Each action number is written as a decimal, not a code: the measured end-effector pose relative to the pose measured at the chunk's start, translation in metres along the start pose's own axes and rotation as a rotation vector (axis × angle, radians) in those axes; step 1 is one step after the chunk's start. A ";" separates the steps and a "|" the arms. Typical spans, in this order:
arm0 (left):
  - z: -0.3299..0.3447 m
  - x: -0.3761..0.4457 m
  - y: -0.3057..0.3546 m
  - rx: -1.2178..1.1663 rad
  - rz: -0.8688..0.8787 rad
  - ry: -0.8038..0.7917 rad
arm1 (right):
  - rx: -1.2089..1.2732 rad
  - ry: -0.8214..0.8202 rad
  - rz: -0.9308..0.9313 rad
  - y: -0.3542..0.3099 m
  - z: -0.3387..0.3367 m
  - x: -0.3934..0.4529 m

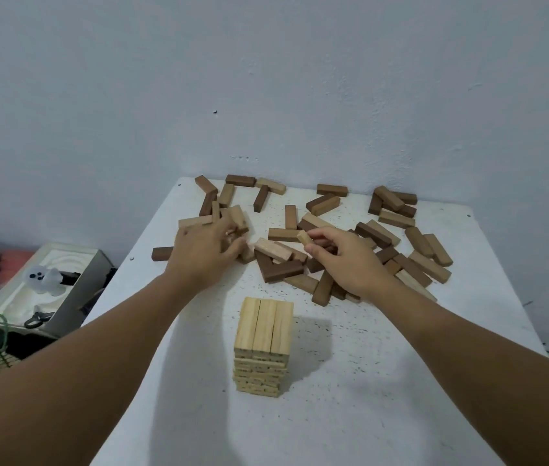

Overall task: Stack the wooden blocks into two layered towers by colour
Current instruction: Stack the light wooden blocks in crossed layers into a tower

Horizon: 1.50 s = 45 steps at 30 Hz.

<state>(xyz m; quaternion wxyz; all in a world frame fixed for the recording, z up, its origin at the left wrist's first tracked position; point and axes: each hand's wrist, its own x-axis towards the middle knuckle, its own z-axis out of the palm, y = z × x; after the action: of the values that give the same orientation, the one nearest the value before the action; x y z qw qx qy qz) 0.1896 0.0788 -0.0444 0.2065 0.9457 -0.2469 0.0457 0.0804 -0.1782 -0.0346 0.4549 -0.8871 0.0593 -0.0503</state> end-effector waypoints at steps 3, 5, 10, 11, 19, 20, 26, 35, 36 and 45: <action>0.013 -0.018 -0.009 -0.014 0.007 0.109 | -0.084 0.137 -0.019 0.012 -0.012 -0.006; 0.019 -0.028 -0.007 -0.023 0.036 0.163 | -0.131 0.195 -0.032 0.017 -0.018 -0.006; 0.020 -0.034 0.003 0.038 0.122 0.206 | -0.235 0.137 -0.184 0.002 -0.013 -0.006; 0.020 -0.034 0.001 0.057 0.141 0.197 | -0.217 0.045 -0.204 -0.005 -0.008 -0.007; 0.024 -0.030 -0.006 0.151 0.236 0.188 | -0.511 -0.079 -0.298 -0.024 0.015 0.012; 0.024 -0.031 -0.006 0.148 0.234 0.184 | -0.497 -0.053 -0.253 -0.021 0.014 0.014; 0.023 -0.032 -0.004 0.140 0.210 0.166 | -0.661 0.056 -0.254 -0.009 0.007 0.008; 0.017 -0.036 0.005 0.020 0.163 0.194 | -0.487 -0.018 -0.220 -0.015 0.016 -0.007; 0.015 -0.038 0.006 -0.014 0.149 0.188 | -0.516 -0.040 -0.207 -0.015 0.019 -0.007; 0.020 -0.036 0.004 -0.056 0.092 0.213 | -0.694 -0.133 -0.088 -0.024 0.014 0.008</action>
<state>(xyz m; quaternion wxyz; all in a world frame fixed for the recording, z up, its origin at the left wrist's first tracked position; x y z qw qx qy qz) 0.1555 0.0831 -0.0683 0.2558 0.9170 -0.2678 0.1483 0.0914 -0.1541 -0.0232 0.1267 -0.9919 0.0048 0.0112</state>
